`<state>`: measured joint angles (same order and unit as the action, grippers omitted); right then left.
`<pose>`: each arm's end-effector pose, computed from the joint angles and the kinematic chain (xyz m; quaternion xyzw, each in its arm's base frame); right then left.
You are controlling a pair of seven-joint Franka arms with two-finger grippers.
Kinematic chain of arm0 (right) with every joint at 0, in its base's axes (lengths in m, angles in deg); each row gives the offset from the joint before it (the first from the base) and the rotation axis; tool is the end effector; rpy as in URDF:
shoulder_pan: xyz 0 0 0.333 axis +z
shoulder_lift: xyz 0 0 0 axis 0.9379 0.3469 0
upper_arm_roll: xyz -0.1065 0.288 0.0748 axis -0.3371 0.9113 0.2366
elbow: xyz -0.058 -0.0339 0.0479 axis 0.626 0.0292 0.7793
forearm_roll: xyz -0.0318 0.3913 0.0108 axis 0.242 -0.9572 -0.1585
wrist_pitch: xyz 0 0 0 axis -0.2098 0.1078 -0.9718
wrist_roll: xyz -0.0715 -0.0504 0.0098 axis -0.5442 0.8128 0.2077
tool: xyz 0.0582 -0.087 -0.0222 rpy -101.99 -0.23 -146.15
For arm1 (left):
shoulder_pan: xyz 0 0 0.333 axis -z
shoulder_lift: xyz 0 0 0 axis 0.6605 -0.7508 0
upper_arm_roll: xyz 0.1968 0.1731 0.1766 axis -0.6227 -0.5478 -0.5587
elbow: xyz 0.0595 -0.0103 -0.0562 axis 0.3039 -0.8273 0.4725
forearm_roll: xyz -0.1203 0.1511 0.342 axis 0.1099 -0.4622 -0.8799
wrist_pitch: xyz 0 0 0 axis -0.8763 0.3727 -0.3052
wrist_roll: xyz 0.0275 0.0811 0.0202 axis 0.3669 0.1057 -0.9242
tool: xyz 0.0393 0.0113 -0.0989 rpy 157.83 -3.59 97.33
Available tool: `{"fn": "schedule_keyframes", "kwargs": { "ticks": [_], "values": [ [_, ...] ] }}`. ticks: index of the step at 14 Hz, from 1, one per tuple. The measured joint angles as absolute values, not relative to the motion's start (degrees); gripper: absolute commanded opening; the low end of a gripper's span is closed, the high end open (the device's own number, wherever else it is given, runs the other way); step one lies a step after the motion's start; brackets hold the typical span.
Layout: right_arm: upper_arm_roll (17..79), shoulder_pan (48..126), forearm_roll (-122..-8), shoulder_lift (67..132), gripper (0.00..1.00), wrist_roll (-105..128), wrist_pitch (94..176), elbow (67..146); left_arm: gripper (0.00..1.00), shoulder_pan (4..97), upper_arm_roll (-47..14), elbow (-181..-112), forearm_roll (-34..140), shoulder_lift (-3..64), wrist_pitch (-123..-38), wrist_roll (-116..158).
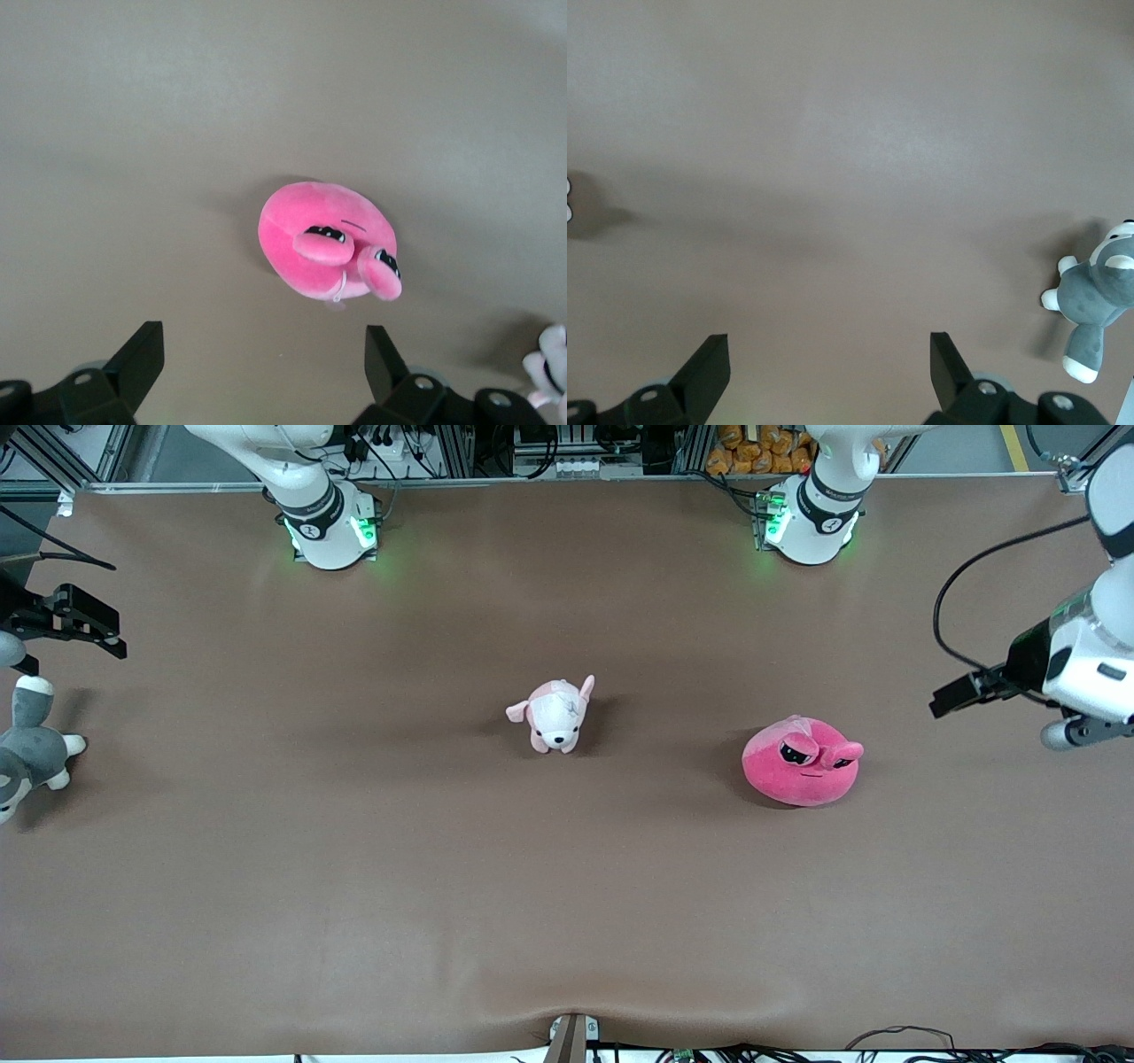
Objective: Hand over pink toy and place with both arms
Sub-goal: 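Reach the left gripper to the pink plush and close on it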
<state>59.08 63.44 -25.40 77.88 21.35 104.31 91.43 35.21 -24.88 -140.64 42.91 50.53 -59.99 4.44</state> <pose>0.5541 -0.0104 0.6514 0.9920 0.1245 -0.0080 0.0176 0.5869 -0.0323 0.5535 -0.9858 -0.1667 0.0185 0.0060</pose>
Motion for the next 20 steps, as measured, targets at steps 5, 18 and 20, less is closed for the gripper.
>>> {"fn": "schedule_keyframes", "kwargs": {
  "ticks": [5, 18, 20],
  "values": [
    [59.1, 63.4, -25.4, 77.9, 1.00, 21.3, 104.3, 91.4, 1.00, 35.2, -24.9, -141.1, 44.7, 48.3, -60.8, -8.6],
    [58.9, 63.1, -25.1, 78.0, 1.00, 21.3, 104.3, 91.4, 1.00, 29.4, -25.1, -156.4, 59.1, 44.0, -77.0, -35.5],
    [58.8, 62.7, -25.0, 78.1, 1.00, 21.3, 104.3, 91.4, 1.00, 29.4, -24.9, -157.1, 60.3, 43.9, -77.6, -39.4]
  ]
}}
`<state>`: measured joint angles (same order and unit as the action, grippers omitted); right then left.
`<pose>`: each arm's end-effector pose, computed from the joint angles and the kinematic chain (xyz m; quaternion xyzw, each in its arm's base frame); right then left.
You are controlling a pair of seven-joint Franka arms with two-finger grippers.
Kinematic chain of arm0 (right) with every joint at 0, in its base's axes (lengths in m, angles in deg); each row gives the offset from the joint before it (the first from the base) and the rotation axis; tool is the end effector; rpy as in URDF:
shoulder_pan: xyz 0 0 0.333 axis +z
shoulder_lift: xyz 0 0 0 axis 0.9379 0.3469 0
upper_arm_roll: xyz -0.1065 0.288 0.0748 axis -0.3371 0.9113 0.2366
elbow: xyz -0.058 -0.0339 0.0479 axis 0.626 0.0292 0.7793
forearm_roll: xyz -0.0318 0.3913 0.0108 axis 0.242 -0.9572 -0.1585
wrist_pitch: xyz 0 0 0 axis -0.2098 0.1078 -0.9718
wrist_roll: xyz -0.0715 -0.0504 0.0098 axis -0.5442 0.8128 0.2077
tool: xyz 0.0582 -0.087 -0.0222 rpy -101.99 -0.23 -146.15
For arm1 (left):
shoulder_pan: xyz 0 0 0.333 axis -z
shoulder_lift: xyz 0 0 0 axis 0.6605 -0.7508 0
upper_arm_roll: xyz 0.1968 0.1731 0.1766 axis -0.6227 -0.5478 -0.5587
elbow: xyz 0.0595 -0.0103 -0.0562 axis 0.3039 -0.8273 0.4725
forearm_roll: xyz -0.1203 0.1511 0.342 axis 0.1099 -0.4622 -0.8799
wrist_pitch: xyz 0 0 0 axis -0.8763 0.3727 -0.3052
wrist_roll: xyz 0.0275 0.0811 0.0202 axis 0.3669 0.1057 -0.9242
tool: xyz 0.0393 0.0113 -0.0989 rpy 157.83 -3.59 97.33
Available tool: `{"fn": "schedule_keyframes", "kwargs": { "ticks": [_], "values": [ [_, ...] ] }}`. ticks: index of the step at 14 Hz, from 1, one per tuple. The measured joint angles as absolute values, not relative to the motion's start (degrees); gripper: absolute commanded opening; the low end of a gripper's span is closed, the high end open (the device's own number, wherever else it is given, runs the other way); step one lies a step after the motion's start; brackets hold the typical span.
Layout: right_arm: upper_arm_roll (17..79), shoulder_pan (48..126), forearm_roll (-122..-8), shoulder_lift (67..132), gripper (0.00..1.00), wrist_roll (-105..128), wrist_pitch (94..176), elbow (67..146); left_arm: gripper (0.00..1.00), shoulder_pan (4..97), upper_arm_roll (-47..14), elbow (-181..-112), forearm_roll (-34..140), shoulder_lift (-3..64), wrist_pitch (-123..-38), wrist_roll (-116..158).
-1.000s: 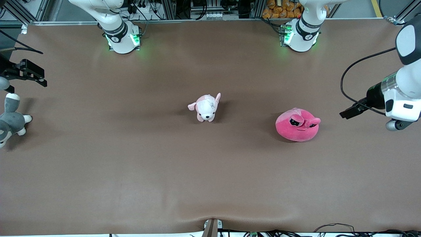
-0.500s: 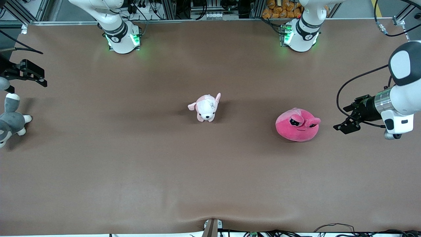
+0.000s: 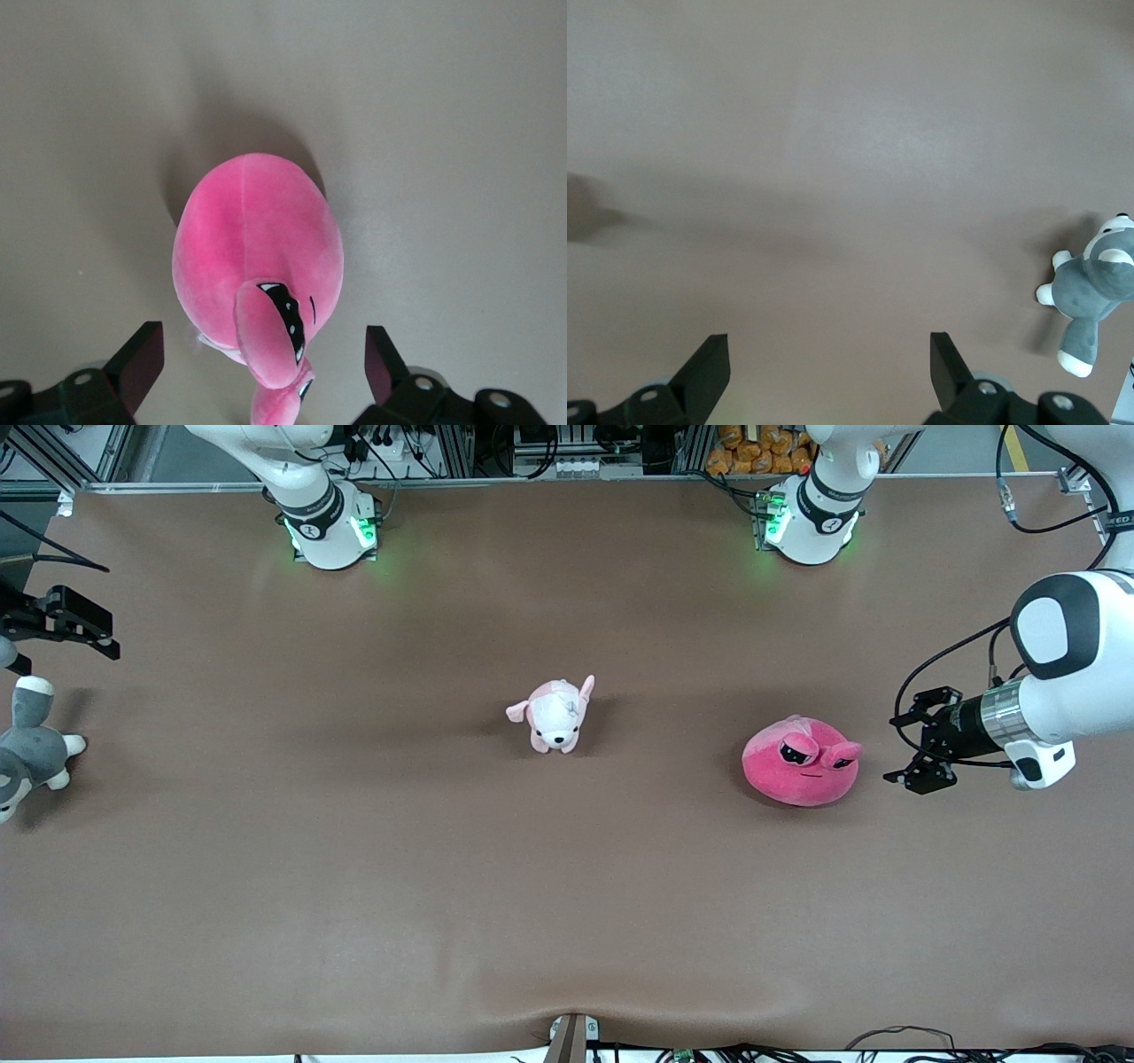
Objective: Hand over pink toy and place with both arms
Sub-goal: 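Reach the left gripper to the pink plush and close on it, then lift the pink plush with the left gripper while the right gripper approaches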
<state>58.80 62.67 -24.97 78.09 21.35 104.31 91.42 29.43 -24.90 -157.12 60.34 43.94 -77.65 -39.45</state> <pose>0.5550 -0.0215 0.6495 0.9931 0.1151 -0.0104 0.0209 0.5910 0.0078 0.3794 0.7740 0.6132 -0.1325 0.0855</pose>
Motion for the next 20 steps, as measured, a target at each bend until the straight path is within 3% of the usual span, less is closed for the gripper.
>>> {"fn": "schedule_keyframes", "kwargs": {
  "ticks": [10, 11, 14, 19, 20],
  "values": [
    [59.0, 60.5, -24.2, 81.0, 1.00, 20.6, 105.4, 91.2, 1.00, 29.5, -24.5, -160.0, 68.7, 40.9, -80.7, -42.2],
    [59.1, 60.5, -24.2, 81.0, 1.00, 18.4, 105.3, 91.2, 0.96, 29.5, -24.5, -160.2, 69.2, 40.8, -81.4, -42.2],
    [59.6, 61.8, -24.3, 81.0, 1.00, 5.4, 105.1, 91.2, 0.67, 29.7, -24.2, -160.5, 69.4, 40.0, -82.8, -42.2],
    [59.9, 63.9, -24.3, 81.3, 1.00, -6.4, 104.7, 91.2, 0.04, 30.0, -23.2, -160.5, 69.4, 39.4, -83.4, -42.2],
    [60.0, 64.0, -24.3, 81.5, 1.00, -6.7, 104.8, 91.2, 0.00, 30.0, -23.1, -160.5, 69.4, 39.4, -83.6, -42.2]
  ]
}}
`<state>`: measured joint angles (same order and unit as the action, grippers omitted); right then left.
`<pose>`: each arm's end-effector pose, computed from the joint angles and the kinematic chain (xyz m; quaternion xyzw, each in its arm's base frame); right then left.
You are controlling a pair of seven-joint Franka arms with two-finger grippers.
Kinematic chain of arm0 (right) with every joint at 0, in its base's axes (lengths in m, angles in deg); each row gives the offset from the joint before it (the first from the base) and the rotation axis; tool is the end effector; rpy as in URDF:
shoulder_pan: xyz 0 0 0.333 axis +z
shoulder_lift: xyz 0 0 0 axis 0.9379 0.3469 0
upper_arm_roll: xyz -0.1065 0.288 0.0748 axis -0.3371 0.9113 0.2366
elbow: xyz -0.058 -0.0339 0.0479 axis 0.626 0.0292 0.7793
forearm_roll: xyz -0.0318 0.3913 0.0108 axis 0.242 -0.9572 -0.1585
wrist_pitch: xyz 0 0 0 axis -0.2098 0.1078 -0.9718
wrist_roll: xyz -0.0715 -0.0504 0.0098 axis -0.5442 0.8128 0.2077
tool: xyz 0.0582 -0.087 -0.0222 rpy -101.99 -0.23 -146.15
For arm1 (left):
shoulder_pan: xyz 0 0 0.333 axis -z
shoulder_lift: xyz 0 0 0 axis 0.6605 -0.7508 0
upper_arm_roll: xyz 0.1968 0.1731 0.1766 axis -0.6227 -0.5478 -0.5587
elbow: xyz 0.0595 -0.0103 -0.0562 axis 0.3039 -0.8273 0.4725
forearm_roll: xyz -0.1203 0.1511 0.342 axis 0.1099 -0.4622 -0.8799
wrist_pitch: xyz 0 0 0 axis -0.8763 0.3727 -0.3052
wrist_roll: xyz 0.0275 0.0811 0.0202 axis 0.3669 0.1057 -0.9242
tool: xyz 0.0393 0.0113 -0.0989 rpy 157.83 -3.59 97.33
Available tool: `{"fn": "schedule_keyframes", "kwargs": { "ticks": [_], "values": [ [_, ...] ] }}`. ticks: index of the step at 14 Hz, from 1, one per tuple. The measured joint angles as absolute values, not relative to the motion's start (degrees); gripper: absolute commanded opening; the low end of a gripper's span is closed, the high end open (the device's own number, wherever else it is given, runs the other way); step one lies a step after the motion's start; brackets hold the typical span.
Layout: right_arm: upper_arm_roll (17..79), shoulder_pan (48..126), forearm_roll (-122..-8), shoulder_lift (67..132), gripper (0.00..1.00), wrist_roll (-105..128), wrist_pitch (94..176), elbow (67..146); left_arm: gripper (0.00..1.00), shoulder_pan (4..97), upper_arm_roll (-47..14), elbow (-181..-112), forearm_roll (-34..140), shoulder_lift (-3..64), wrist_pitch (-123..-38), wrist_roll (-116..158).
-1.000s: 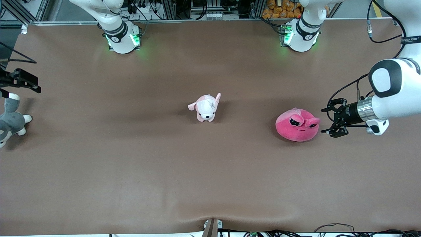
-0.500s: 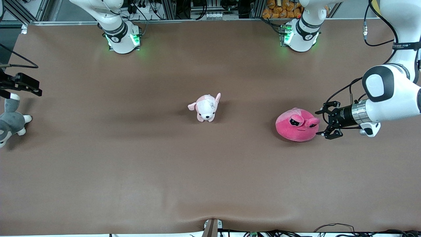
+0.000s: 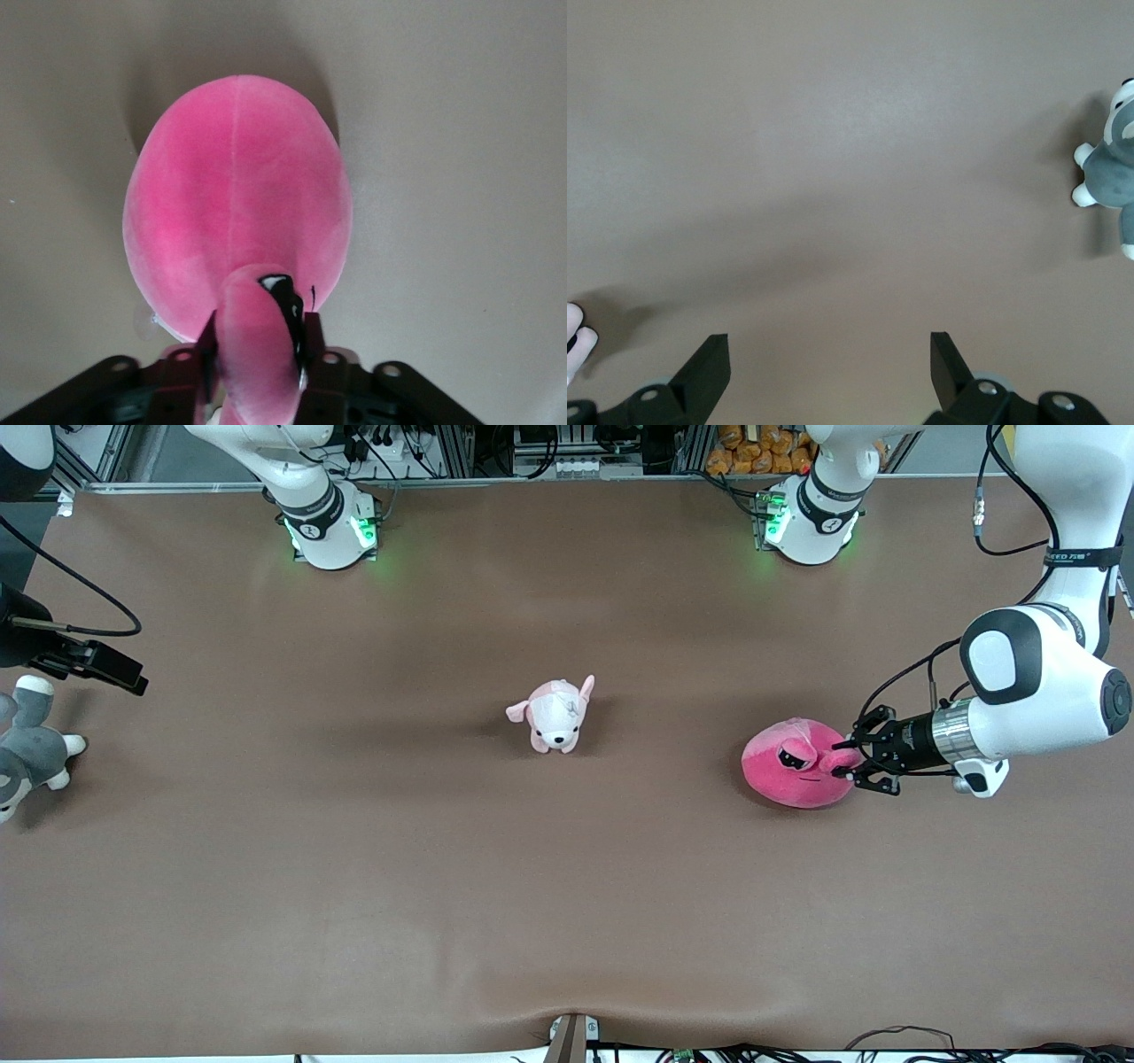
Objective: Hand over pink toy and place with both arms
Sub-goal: 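Lift the pink plush with the left gripper while the right gripper approaches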
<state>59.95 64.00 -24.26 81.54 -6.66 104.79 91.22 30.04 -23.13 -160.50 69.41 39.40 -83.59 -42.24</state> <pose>0.5744 -0.0009 0.6181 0.9935 -0.1067 -0.0280 0.0283 0.5896 -0.0201 0.3183 0.7222 0.6543 -0.1873 0.1238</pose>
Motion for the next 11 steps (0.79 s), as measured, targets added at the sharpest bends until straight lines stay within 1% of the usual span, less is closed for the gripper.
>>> {"fn": "schedule_keyframes", "kwargs": {
  "ticks": [4, 6, 9, 11],
  "values": [
    [60.0, 67.1, -24.2, 82.4, 1.00, -7.1, 108.9, 90.6, 0.00, 30.1, -22.9, -160.1, 69.4, 39.5, -84.0, -42.2],
    [59.8, 67.2, -24.1, 82.7, 1.00, -6.1, 110.5, 90.0, 0.00, 30.0, -22.2, -159.6, 69.4, 40.0, -84.0, -42.5],
    [59.2, 66.7, -24.2, 83.0, 1.00, -7.4, 110.1, 89.8, 0.00, 30.0, -18.8, -157.9, 69.4, 42.1, -83.9, -47.5],
    [59.3, 66.9, -25.4, 83.3, 1.00, -17.2, 106.9, 89.8, 0.00, 30.1, -16.9, -155.2, 69.5, 43.1, -81.6, -51.1]
  ]
}}
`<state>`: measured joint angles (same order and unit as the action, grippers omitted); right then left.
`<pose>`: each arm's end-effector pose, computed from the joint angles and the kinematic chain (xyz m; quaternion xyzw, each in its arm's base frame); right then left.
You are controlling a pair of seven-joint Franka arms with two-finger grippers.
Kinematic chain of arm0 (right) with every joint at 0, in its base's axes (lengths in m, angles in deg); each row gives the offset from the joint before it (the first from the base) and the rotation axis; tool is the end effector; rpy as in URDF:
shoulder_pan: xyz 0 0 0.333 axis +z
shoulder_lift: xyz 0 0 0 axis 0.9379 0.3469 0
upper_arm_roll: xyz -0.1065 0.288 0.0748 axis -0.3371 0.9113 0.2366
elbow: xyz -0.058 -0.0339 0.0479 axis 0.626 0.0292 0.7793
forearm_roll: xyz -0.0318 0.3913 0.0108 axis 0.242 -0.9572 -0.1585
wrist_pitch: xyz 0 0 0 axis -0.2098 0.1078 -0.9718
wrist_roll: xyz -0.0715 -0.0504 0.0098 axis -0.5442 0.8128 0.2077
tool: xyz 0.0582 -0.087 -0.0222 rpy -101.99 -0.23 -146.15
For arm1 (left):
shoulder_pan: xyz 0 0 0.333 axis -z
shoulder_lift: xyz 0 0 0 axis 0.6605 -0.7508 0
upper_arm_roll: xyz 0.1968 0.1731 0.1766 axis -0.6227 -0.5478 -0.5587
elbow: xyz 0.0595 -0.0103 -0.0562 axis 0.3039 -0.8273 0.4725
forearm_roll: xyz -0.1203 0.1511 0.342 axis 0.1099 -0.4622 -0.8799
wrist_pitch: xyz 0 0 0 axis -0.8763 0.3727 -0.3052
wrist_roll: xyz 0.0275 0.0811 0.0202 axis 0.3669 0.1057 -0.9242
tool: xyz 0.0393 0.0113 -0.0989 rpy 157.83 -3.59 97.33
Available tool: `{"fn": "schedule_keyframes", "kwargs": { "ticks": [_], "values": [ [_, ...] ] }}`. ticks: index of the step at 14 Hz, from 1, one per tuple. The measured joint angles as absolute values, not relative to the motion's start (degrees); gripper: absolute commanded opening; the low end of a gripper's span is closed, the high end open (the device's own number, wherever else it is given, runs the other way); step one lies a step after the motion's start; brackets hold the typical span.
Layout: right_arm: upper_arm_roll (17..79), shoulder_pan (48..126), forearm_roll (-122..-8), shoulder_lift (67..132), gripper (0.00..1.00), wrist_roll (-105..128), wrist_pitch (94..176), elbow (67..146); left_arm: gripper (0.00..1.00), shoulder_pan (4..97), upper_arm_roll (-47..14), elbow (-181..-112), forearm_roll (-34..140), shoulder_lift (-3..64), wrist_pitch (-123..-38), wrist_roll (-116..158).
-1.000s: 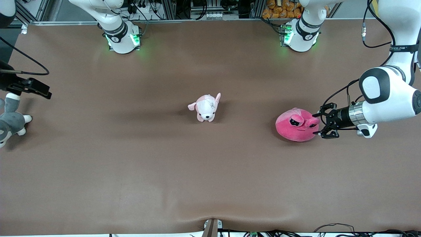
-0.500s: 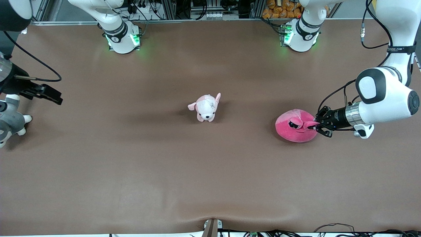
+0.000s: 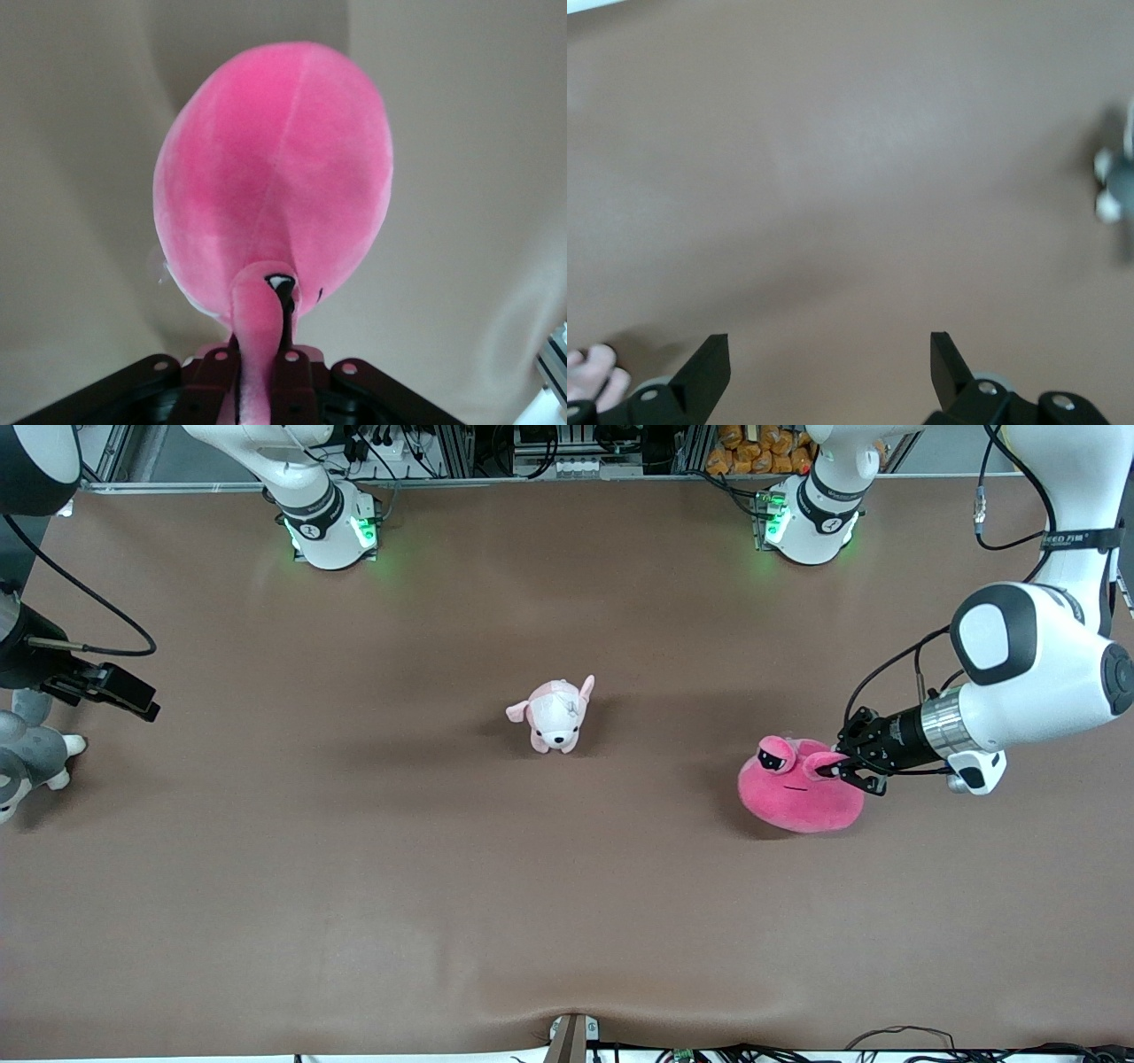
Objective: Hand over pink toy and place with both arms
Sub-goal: 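Lift the pink plush with the left gripper while the right gripper approaches, then grasp the pink plush with the right gripper beside the left gripper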
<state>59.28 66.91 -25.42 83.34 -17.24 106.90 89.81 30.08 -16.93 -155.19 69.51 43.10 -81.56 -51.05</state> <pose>0.5874 0.0239 0.6142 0.9838 -0.1780 -0.0126 0.0169 0.6029 -0.0833 0.3988 0.7183 0.6576 -0.1682 0.1526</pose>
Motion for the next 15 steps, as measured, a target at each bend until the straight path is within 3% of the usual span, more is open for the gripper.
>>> {"fn": "schedule_keyframes", "kwargs": {
  "ticks": [6, 11, 15],
  "values": [
    [60.2, 73.8, -42.7, 83.6, 1.00, -62.4, 104.1, 89.8, 0.00, 30.5, -7.0, -142.6, 71.0, 43.2, -76.5, -70.9],
    [60.4, 85.3, -46.4, 86.3, 1.00, -99.5, 118.2, 89.8, 0.00, 32.8, -3.7, -138.5, 79.7, 41.1, -77.3, -77.7],
    [60.4, 90.5, -46.5, 89.5, 1.00, -119.1, 127.3, 89.8, 0.00, 40.5, -3.4, -137.5, 80.1, 40.5, -84.2, -88.0]
  ]
}}
